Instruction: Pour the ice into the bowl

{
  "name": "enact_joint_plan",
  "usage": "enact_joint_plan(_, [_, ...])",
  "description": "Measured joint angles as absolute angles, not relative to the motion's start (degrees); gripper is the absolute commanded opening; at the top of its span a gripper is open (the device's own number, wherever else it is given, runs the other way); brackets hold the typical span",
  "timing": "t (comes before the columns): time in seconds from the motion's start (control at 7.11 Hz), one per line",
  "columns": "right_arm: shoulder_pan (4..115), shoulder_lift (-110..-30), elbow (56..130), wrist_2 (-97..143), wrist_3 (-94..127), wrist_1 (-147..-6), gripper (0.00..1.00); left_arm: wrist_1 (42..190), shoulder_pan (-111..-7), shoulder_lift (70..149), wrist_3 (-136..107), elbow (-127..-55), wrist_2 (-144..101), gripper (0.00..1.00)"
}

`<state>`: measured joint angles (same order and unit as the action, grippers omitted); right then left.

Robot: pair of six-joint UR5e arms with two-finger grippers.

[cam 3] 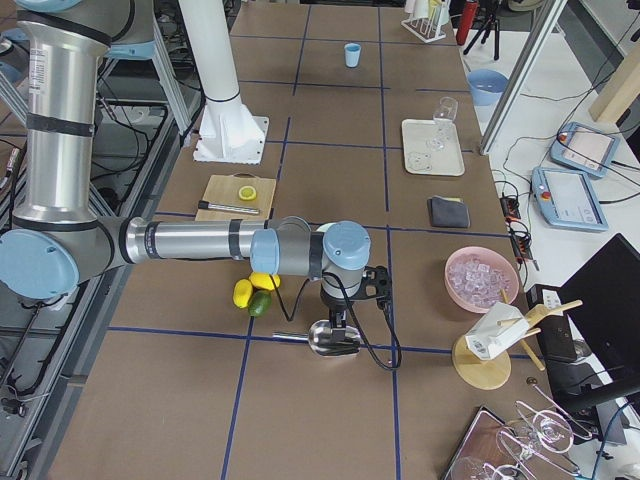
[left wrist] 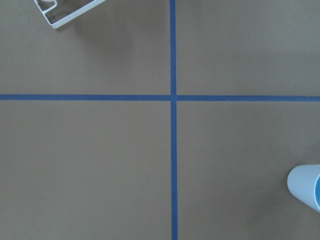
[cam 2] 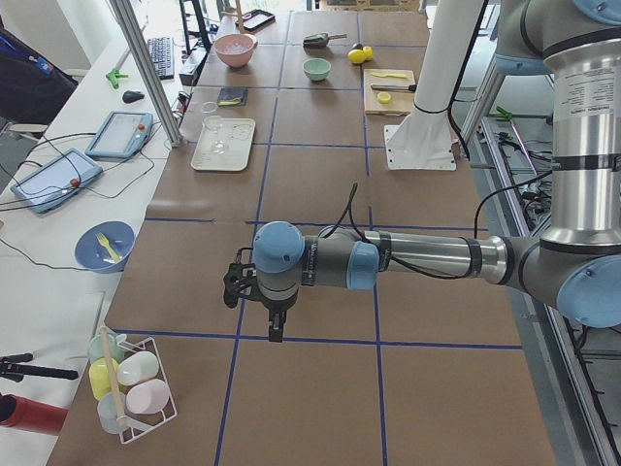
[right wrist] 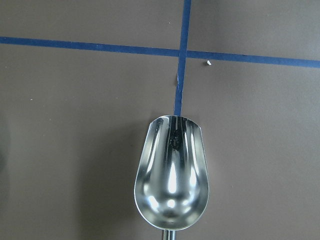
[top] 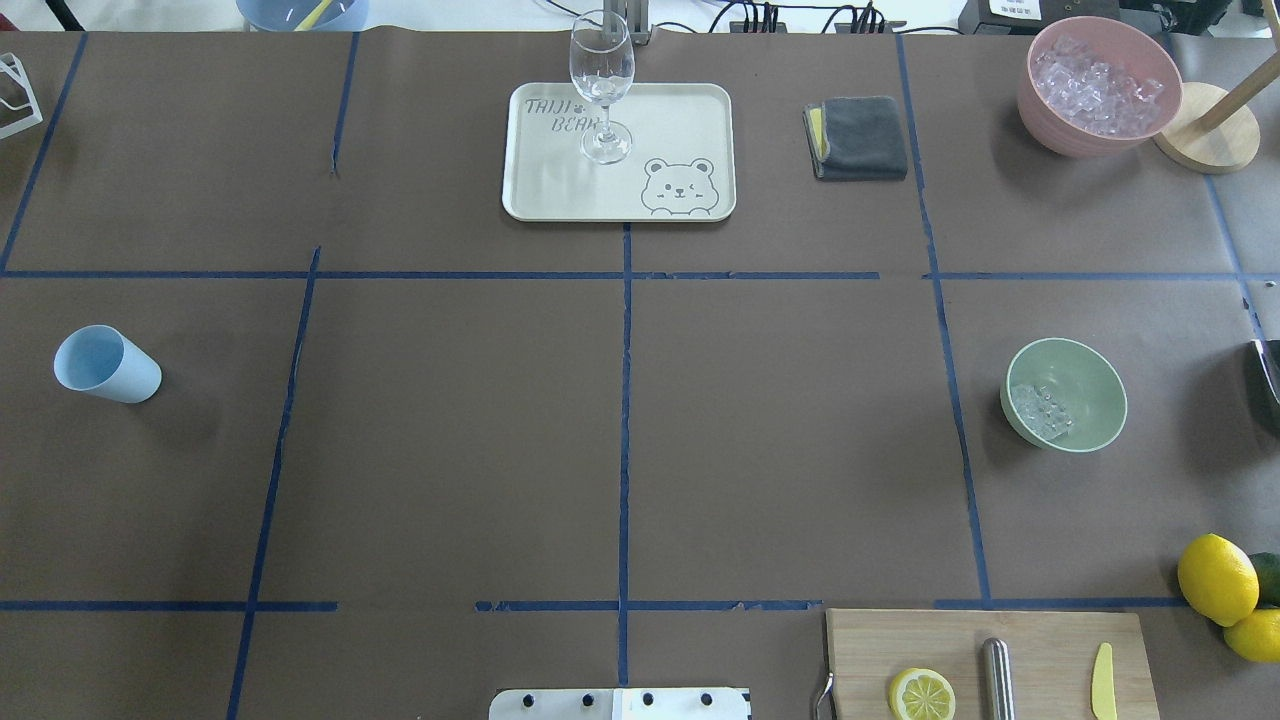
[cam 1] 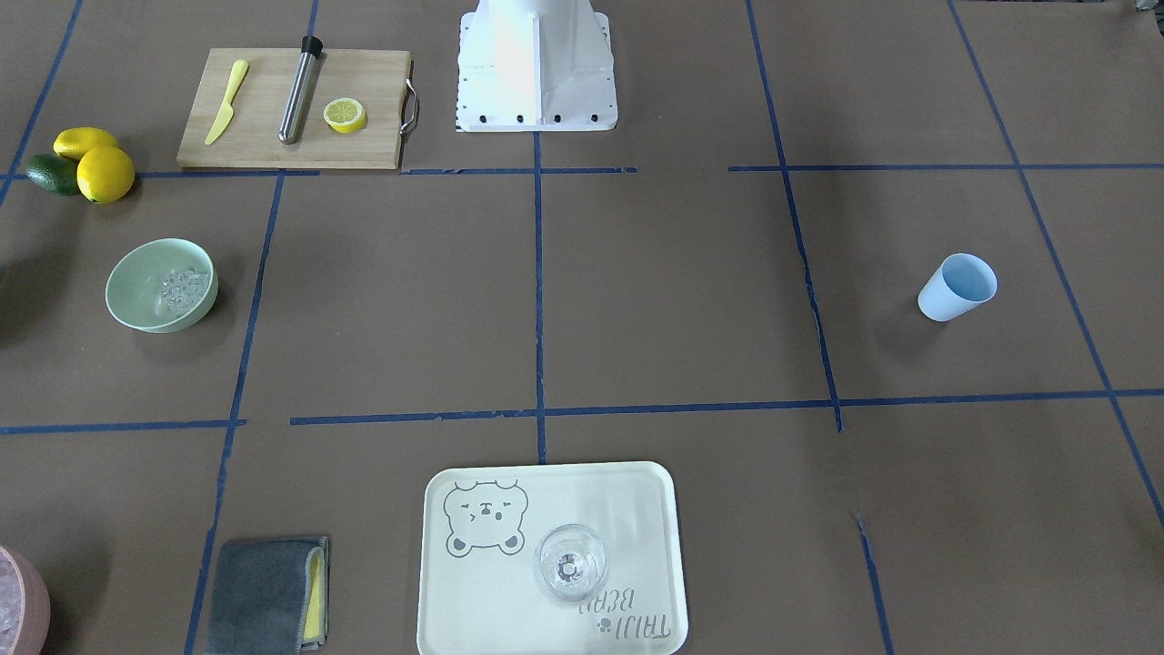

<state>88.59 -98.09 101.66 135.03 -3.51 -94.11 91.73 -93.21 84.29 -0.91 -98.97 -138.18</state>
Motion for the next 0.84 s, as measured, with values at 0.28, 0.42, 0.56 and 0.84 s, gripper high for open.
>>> enact_joint_plan(0.28, [88.59, -98.12, 101.53, 135.02, -3.69, -94.13, 1.0, 92.05, -93.12, 84.29, 0.78, -98.3, -138.24, 1.0])
enact_joint_plan(0.42, [88.59, -98.15, 101.47, 134.94, -3.74, -94.13, 1.0, 92.02, -93.1, 84.26, 1.02, -98.18, -138.25, 1.0])
enact_joint_plan(0.56, [88.58, -98.16, 101.44, 134.87, -3.77, -94.13, 1.0, 92.06, -93.08, 84.23, 1.1, -98.18, -138.25, 1.0])
enact_joint_plan(0.84, [88.52, -98.23, 101.43, 134.81, -3.84, -94.13, 1.0, 92.18, -93.08, 84.25, 1.14, -98.17, -138.25, 1.0])
